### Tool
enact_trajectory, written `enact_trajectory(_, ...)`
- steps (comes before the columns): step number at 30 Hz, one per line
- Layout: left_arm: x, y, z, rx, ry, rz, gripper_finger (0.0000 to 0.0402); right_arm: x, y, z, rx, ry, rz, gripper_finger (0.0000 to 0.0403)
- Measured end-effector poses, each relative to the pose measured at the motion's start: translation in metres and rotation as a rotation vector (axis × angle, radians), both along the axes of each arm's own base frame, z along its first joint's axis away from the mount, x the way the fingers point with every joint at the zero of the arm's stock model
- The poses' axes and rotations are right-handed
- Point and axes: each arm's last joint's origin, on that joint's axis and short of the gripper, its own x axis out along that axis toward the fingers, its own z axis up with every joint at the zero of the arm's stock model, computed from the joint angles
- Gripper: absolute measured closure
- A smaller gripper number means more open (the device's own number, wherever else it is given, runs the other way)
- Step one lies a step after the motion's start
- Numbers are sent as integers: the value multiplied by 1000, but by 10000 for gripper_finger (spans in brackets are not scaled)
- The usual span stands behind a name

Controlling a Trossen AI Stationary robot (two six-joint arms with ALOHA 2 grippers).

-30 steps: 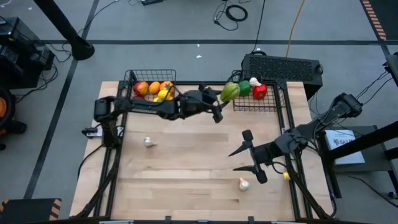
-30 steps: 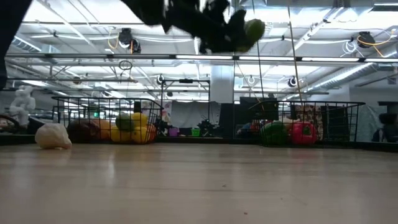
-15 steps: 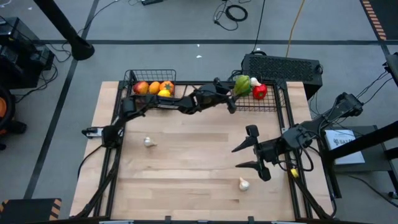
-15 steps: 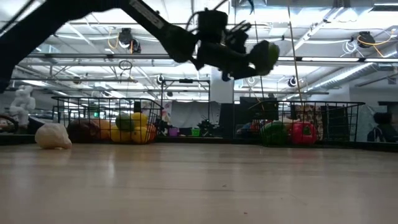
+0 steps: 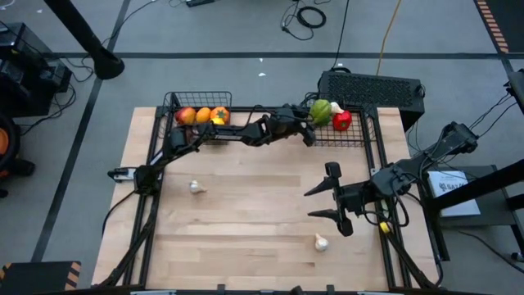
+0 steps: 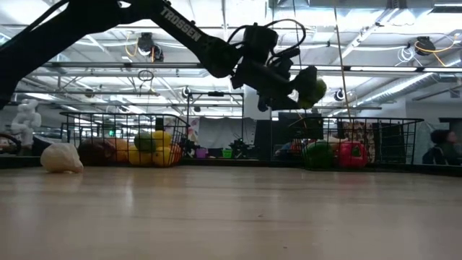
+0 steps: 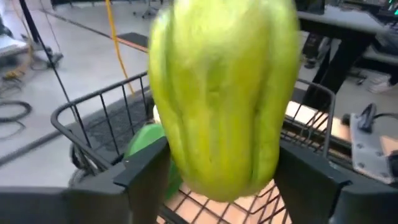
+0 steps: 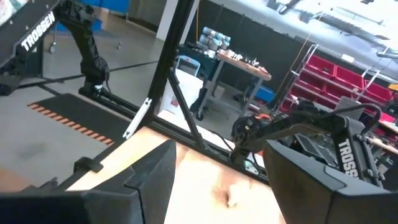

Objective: Sort produce into baskets
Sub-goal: Put the green chayote in the right basket, then put the right white garlic in the right basket

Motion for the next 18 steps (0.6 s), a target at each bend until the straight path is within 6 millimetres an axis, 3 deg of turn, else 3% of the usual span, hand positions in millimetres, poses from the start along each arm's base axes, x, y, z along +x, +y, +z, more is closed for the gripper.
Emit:
enact_trajectory(9,-4,0,8,-1,30,-2,62,-10,-3,12,48,-33,7,170)
enact_trajectory(14,-30,-18,59,9,177,-15,59,-29,-4,31,184,-35,46,170)
enact_trajectory(18,-65,-59,106,60,367,-29,59,-41,-3,32,230,2,5,170)
